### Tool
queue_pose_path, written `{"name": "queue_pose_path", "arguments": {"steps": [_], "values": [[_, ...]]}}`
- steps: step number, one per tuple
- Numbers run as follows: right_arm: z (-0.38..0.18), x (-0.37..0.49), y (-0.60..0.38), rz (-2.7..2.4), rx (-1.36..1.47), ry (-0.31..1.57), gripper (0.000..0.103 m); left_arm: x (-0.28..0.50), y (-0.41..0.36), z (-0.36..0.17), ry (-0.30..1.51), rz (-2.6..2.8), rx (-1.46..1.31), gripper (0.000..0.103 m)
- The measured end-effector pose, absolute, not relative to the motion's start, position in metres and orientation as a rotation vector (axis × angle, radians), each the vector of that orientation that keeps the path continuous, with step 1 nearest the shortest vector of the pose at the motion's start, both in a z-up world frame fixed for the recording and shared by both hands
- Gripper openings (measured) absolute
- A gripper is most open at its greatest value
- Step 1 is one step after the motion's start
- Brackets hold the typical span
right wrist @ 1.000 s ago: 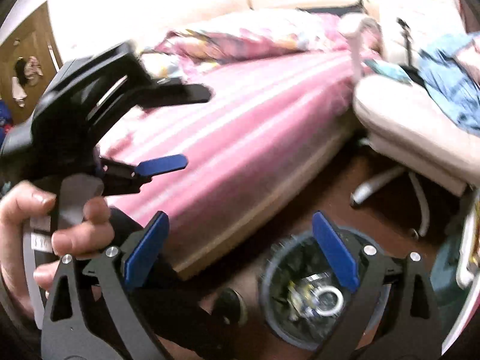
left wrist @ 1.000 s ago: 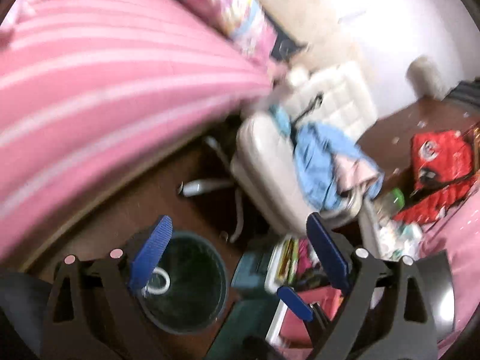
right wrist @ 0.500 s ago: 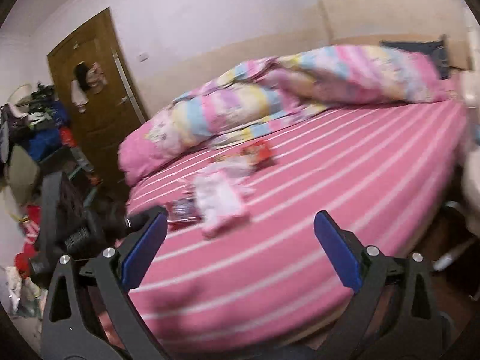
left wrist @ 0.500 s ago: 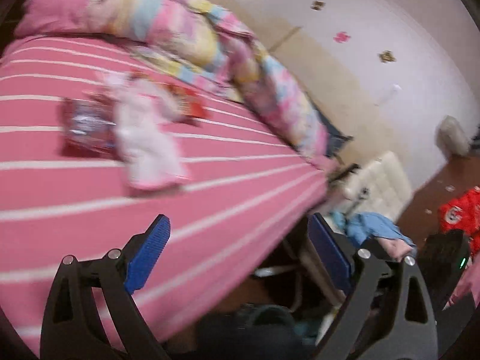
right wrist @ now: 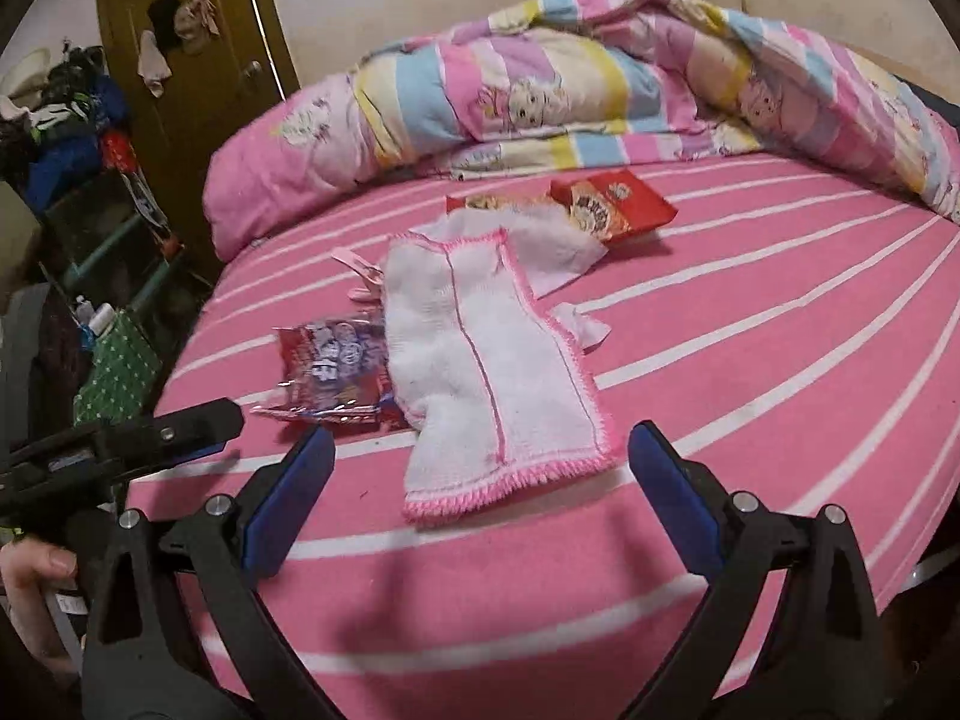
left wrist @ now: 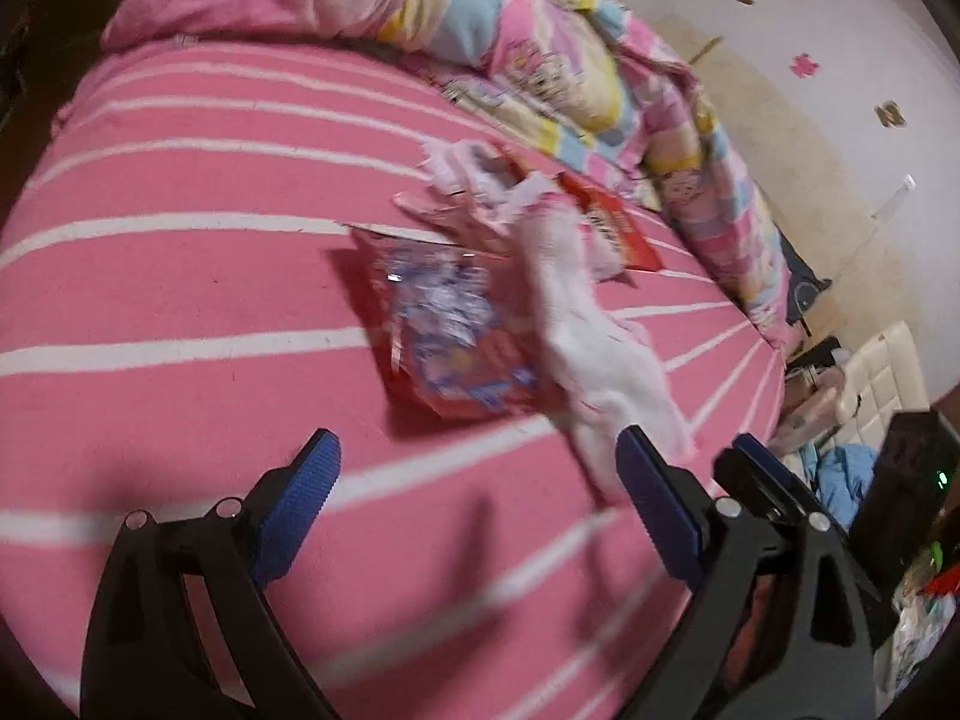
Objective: Collect trash
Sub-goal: 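Grasp the red candy packet with the left tool while the right tool grasps the white cloth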
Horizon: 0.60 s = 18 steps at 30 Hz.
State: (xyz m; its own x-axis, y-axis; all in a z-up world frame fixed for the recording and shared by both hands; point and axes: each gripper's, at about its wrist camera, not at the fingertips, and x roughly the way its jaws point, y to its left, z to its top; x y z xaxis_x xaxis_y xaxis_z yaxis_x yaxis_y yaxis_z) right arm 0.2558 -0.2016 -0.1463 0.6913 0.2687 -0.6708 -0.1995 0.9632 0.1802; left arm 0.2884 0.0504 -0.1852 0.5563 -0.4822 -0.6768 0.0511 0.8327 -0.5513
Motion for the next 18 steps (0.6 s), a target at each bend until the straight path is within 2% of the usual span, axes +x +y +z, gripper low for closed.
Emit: {"name": "queue_pose_path", "arguments": {"steps": [8,11,12,13,17,18], "values": [[-0.172,0.291,-0.178,0.227,0.025,0.832,0.096,0.327,0.046,-0.203,0.928,-0.322,-0.489,0.090],[-0.181,0.301,-0.177,0.217,0.023,0.865,0.079,0.332,0.040,-0.205,0.923,-0.319,-0.467,0.089],[-0.185,0.304,-0.176,0.211,0.014,0.880,0.066,0.332,0.038,-0.205,0.920,-0.319,-0.457,0.088],[-0.190,0.309,-0.174,0.203,0.002,0.904,0.061,0.333,0.036,-0.205,0.921,-0.318,-0.445,0.077],[-0.199,0.310,-0.175,0.188,0.011,0.932,0.050,0.334,0.026,-0.208,0.926,-0.307,-0.370,0.058],[-0.198,0.309,-0.176,0.191,0.011,0.930,0.038,0.333,0.023,-0.209,0.930,-0.305,-0.344,0.050]]}}
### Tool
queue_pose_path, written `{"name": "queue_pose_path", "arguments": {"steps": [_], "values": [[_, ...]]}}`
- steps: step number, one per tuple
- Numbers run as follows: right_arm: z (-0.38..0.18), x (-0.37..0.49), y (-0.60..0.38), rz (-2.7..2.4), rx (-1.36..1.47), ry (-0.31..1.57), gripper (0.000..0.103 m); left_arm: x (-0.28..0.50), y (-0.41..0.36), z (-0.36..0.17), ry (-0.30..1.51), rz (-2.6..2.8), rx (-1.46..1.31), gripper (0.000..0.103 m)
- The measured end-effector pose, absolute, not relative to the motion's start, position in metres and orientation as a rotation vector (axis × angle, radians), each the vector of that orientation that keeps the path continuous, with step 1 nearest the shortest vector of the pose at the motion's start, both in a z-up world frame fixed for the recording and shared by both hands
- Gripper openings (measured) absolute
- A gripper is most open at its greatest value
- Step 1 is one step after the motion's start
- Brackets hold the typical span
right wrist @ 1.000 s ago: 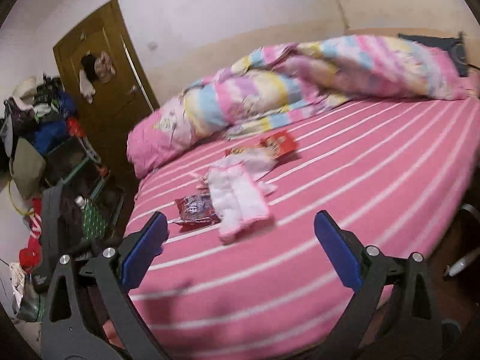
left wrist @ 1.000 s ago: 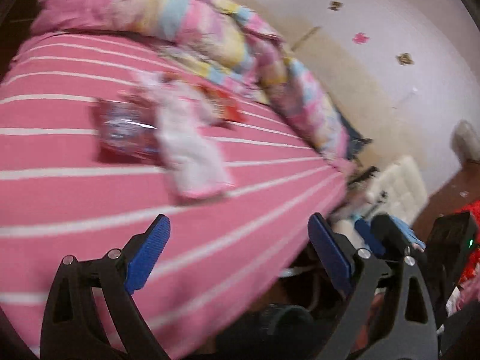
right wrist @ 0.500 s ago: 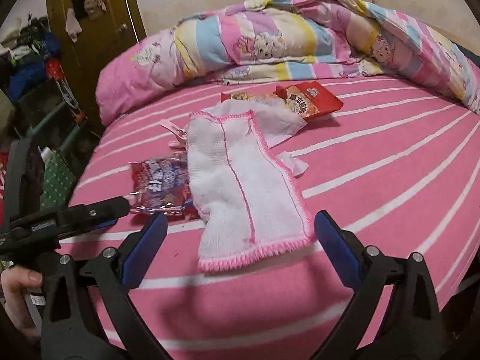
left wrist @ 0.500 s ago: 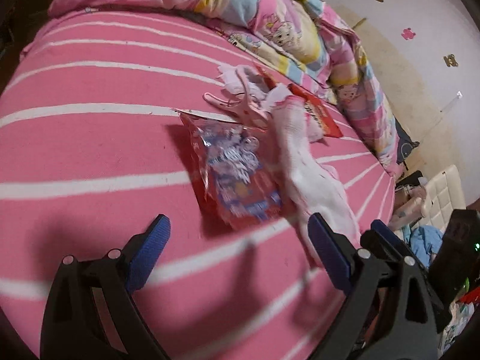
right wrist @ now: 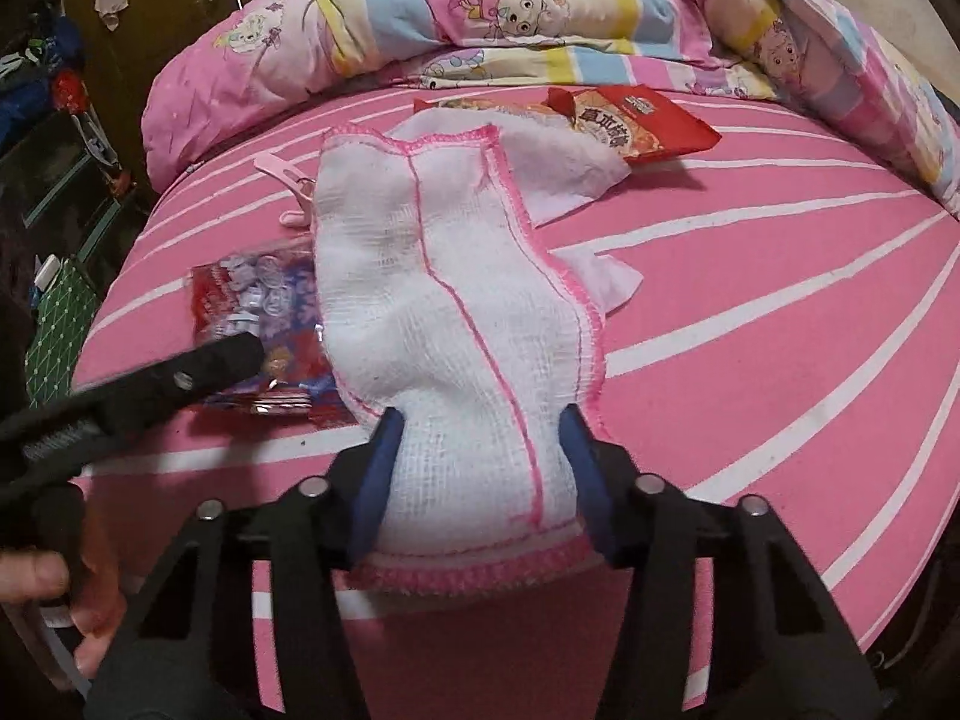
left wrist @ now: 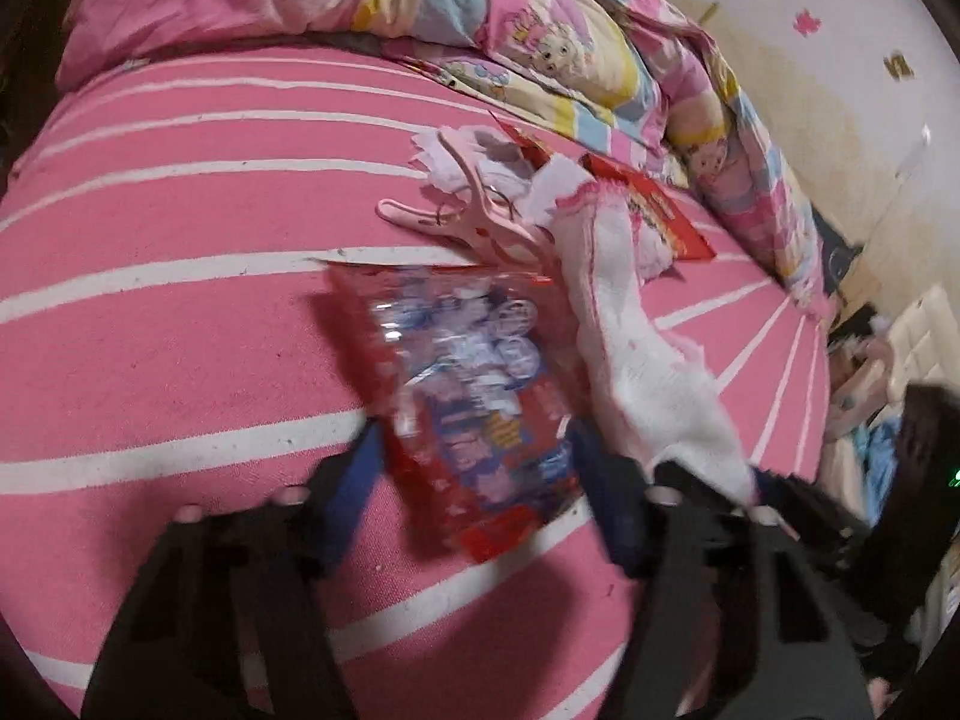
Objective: Collect trash
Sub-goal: 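Grasp the red candy packet with the left tool while the right tool grasps the white cloth, then carry the red packet and white cloth over the bin and open both tools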
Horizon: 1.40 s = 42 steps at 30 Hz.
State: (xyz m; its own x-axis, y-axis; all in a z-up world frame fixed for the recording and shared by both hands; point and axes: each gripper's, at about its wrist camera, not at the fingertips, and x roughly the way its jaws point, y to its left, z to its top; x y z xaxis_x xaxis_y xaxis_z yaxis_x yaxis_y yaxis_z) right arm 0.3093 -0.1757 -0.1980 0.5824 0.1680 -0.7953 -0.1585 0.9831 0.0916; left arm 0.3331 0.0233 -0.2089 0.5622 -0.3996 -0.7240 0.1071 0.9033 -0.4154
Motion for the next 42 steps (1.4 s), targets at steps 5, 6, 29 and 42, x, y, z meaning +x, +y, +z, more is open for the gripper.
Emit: {"name": "queue_pose_path", "arguments": {"steps": [5,6,29,42], "values": [[-0.190,0.298,-0.183,0.207,0.056,0.905,0.019,0.333,0.033,-0.213,0.932,-0.316,-0.407,0.021],[-0.187,0.296,-0.184,0.208,0.066,0.897,0.018,0.333,0.038,-0.213,0.934,-0.319,-0.444,0.018],[-0.057,0.153,-0.228,0.259,0.111,0.516,0.018,0.221,0.037,-0.109,0.722,-0.398,-0.582,0.015],[-0.012,0.051,-0.296,0.216,0.145,0.425,0.018,0.130,-0.051,-0.052,0.679,-0.515,-0.558,0.015]]}}
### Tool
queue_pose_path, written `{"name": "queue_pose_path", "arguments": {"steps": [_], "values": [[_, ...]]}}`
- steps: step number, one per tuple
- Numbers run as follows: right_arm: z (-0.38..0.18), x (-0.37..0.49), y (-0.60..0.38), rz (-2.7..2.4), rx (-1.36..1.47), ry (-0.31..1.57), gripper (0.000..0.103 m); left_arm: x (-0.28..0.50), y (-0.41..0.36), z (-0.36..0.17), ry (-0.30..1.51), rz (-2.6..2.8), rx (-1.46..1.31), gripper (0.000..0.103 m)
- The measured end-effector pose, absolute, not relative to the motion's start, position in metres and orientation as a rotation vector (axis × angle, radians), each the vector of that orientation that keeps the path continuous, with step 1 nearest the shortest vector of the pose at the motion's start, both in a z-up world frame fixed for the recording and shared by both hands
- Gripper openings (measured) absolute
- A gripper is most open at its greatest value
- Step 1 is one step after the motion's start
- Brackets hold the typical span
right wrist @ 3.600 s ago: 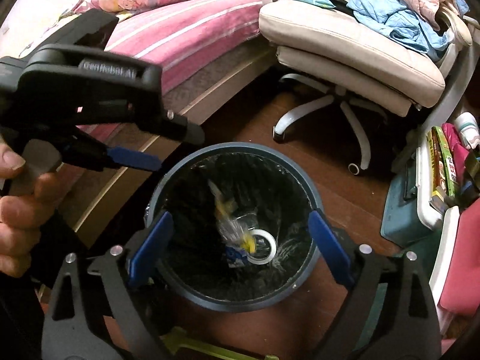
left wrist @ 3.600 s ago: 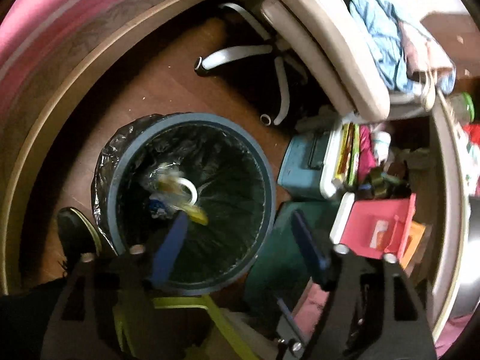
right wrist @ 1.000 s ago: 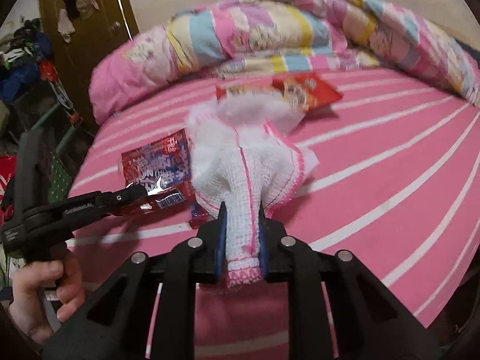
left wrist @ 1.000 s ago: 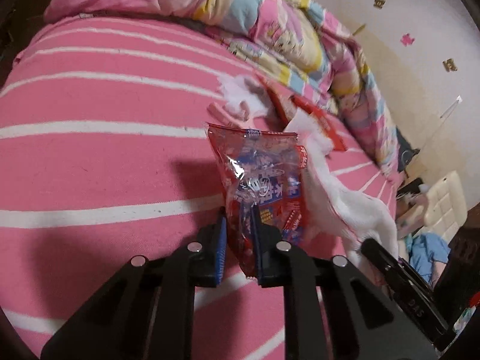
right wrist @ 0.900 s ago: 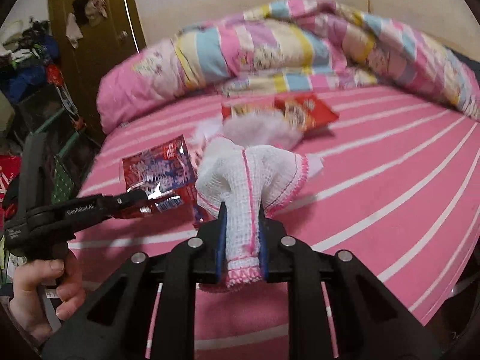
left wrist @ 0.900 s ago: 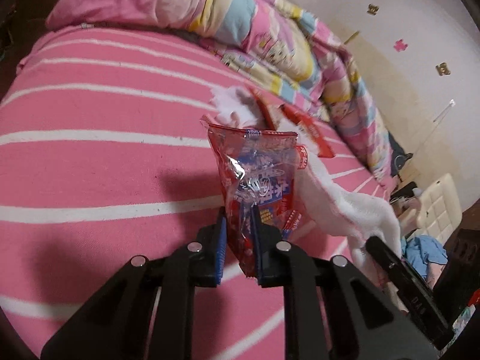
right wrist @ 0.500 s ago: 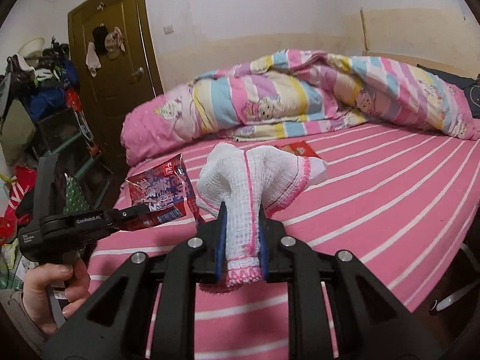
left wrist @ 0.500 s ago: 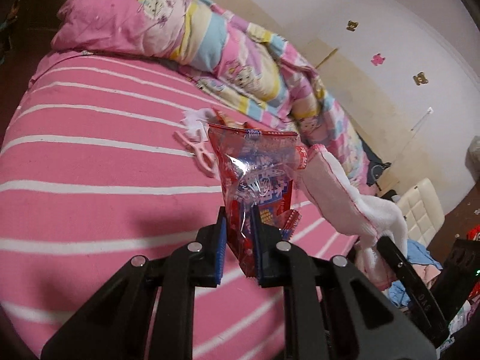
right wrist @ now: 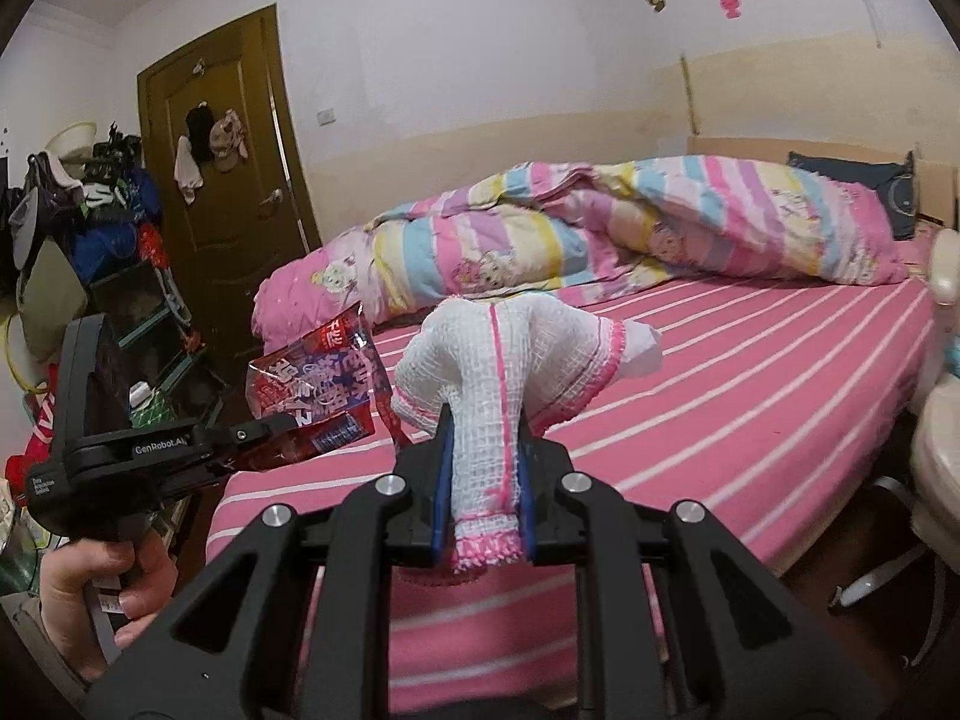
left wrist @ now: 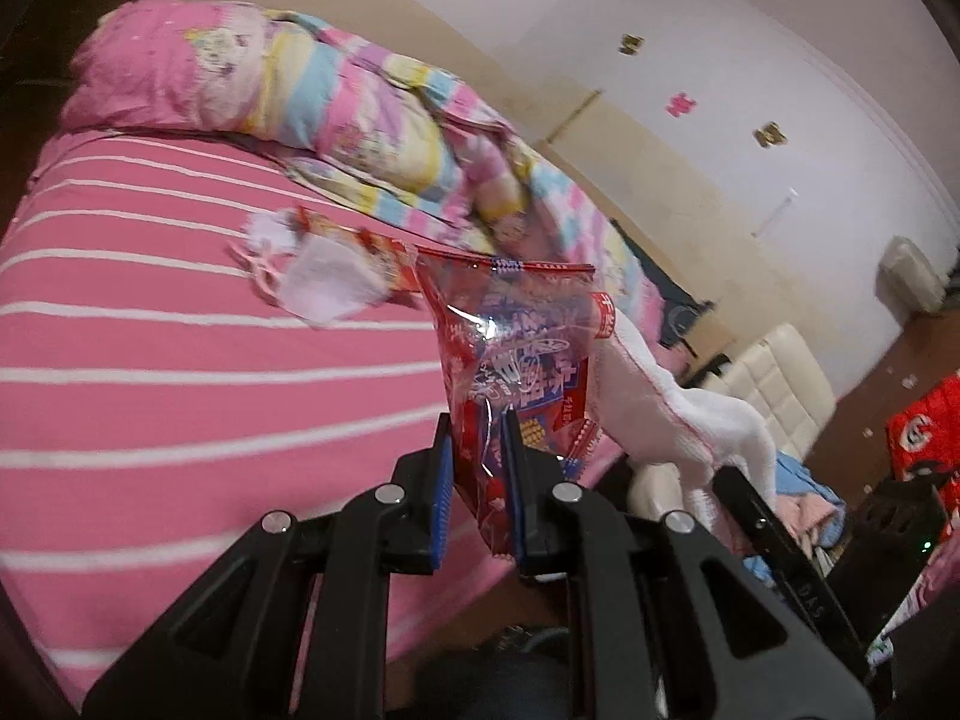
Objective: Collect trash
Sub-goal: 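Carry the red packet and white cloth over the bin and open both tools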
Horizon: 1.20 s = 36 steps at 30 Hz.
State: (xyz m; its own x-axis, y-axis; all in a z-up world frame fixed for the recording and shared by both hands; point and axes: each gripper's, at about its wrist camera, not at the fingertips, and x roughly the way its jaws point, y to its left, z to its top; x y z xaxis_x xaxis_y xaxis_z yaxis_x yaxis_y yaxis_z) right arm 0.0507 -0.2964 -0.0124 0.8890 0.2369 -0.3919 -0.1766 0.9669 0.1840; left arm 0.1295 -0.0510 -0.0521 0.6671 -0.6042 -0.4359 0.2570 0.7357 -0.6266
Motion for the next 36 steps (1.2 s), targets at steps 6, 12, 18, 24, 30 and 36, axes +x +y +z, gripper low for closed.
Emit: {"name": "queue_pose_path", "arguments": {"steps": [6,12,18,24,30,36], "values": [[-0.013,-0.008,-0.344,0.129,0.198,0.415,0.018,0.101,-0.111,-0.047,0.716,-0.627,-0.530,0.015],[-0.024,-0.049,-0.385,0.052,0.247,0.436,0.018,0.080,-0.170,-0.061,0.802,-0.737,-0.497,0.015],[-0.052,-0.085,-0.426,-0.051,0.283,0.490,0.018,0.059,-0.231,-0.095,0.925,-0.840,-0.412,0.015],[-0.091,-0.117,-0.469,-0.159,0.325,0.572,0.018,0.050,-0.276,-0.129,1.049,-0.845,-0.281,0.016],[-0.139,-0.121,-0.500,-0.227,0.410,0.665,0.019,0.064,-0.295,-0.150,1.180,-0.855,-0.230,0.016],[-0.192,-0.126,-0.515,-0.265,0.470,0.775,0.019,0.067,-0.335,-0.179,1.314,-0.935,-0.177,0.016]]}}
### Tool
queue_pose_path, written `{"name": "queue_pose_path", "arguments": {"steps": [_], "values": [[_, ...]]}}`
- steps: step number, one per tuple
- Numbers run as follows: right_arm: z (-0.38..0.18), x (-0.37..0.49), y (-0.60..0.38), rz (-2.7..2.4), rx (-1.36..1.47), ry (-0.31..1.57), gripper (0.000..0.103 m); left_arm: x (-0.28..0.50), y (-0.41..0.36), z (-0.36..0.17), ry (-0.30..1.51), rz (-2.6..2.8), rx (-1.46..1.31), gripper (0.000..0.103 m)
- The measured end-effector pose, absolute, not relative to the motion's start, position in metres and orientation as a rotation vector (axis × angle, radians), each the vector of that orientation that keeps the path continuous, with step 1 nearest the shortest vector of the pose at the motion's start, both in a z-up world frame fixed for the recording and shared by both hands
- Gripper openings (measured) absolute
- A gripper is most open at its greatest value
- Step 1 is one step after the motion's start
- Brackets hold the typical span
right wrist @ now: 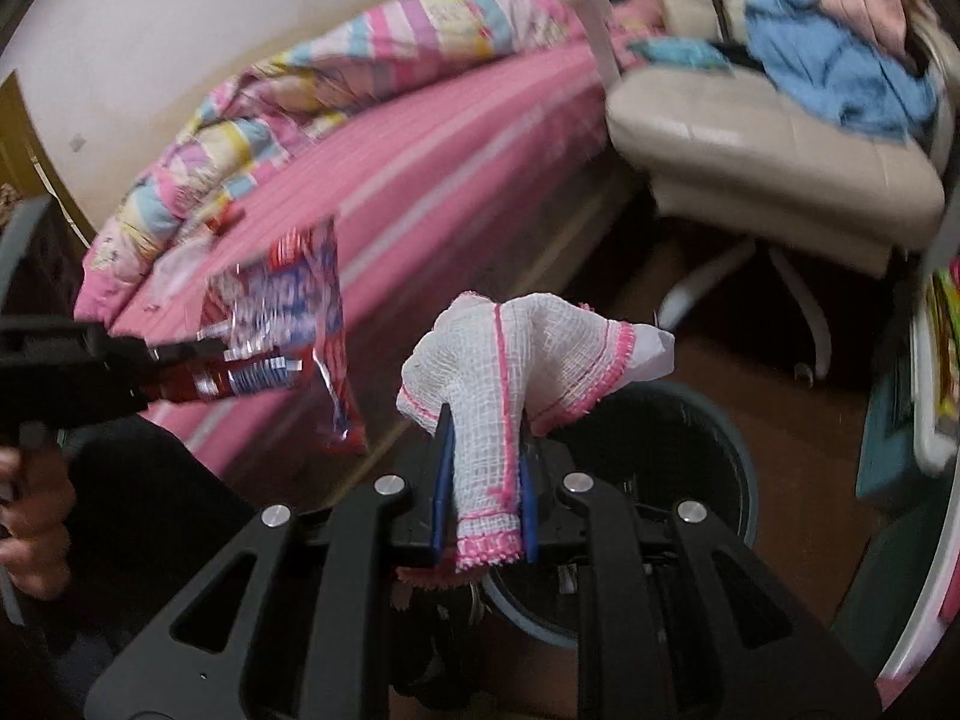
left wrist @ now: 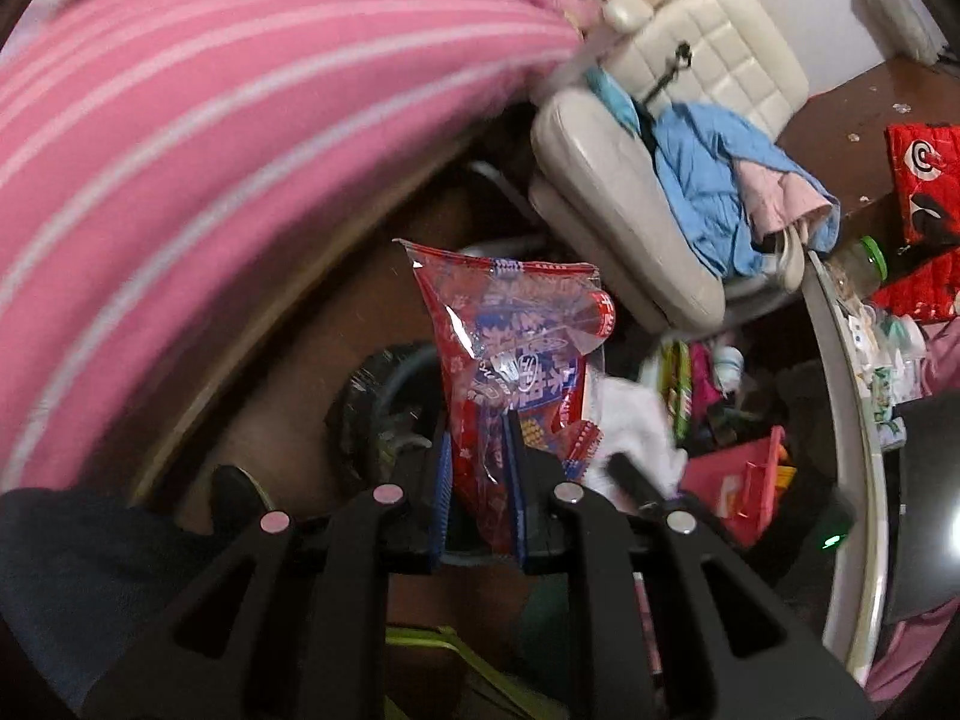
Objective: Collect trash
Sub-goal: 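Carry the red packet and white cloth over the bin and open both tools, then move both tools back over the bed toward the pink clothespin and tissues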
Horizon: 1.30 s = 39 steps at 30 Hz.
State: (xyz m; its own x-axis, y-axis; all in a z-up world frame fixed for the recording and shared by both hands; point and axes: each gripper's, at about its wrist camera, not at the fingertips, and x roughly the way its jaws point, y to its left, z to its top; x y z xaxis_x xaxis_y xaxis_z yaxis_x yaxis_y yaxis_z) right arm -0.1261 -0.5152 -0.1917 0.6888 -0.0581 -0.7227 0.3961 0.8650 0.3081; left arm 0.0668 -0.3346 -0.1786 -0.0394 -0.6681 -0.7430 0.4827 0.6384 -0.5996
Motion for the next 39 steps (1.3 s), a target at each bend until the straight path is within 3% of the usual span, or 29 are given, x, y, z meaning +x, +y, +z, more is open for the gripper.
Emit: {"name": "queue_pose_path", "arguments": {"steps": [11,18,20,22,27,31,34,39], "values": [[-0.250,-0.134,-0.543,-0.338,0.545,0.908,0.021,0.057,-0.430,-0.289,1.644,-0.948,-0.018,0.016],[-0.279,-0.138,-0.552,-0.393,0.582,0.977,0.027,0.052,-0.460,-0.307,1.649,-0.967,0.094,0.022],[-0.284,-0.139,-0.553,-0.408,0.588,0.989,0.037,0.053,-0.463,-0.312,1.657,-0.968,0.098,0.025],[-0.284,-0.140,-0.553,-0.419,0.586,0.991,0.054,0.054,-0.466,-0.313,1.652,-0.963,0.104,0.036],[-0.285,-0.139,-0.548,-0.431,0.566,1.009,0.070,0.058,-0.468,-0.311,1.630,-0.946,0.084,0.058],[-0.279,-0.137,-0.542,-0.427,0.563,1.000,0.084,0.064,-0.463,-0.301,1.610,-0.937,0.026,0.067],[-0.263,-0.136,-0.535,-0.411,0.541,0.932,0.090,0.069,-0.457,-0.286,1.571,-0.932,-0.027,0.073],[-0.218,-0.125,-0.512,-0.454,0.397,0.833,0.091,0.075,-0.435,-0.247,1.438,-0.924,-0.115,0.078]]}}
